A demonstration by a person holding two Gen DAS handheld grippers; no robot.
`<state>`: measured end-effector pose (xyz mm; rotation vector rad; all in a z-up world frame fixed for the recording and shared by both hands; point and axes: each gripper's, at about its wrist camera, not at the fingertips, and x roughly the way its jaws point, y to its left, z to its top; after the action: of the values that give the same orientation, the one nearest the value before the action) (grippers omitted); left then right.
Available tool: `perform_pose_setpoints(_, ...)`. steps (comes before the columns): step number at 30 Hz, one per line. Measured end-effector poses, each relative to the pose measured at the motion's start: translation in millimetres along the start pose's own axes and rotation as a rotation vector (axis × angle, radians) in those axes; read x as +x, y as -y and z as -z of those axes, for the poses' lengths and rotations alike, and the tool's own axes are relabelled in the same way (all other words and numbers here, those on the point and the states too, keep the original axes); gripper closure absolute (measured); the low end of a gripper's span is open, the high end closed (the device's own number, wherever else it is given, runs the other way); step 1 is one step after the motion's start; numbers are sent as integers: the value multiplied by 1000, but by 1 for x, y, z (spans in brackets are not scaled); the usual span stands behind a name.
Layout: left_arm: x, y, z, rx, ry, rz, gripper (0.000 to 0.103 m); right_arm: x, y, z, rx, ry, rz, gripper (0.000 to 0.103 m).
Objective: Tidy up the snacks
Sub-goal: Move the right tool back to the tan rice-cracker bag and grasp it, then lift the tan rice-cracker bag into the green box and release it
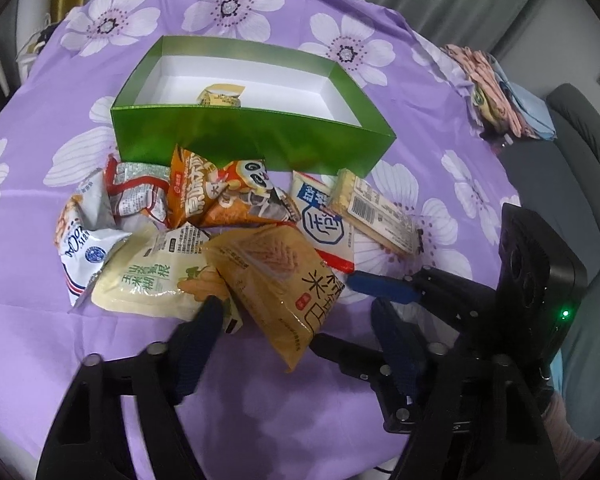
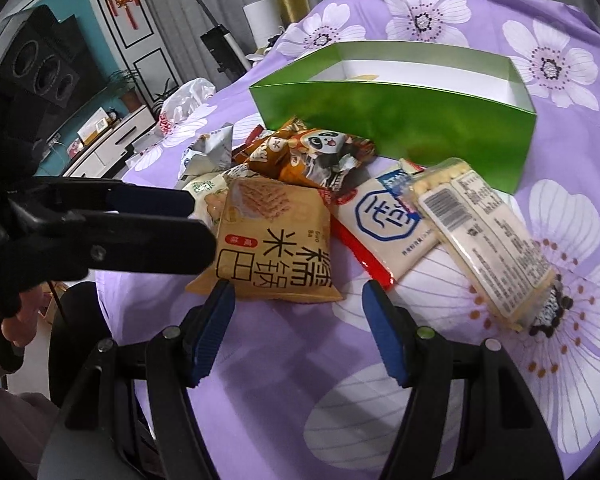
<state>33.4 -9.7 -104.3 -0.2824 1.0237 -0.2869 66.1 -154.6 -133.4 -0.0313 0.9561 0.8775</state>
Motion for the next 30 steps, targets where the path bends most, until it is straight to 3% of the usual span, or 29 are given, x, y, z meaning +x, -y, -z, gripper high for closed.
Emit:
perform_pose_setpoints(14, 11, -9, -3, -11, -12, 1, 36, 2, -15, -3, -44, -1, -71, 54)
perform_pose_setpoints(21, 12, -10, -4, 6, -5, -18, 45, 7, -6, -6, -30, -10, -45, 51)
perform_pose_setpoints(25, 16, -11, -3, 12, -9, -40, 54, 14, -2, -12, -49, -34, -85, 48)
perform_pose_setpoints(30, 19, -16, -4, 4, -19, -46, 63, 21, -7, -16, -76, -40, -125, 54)
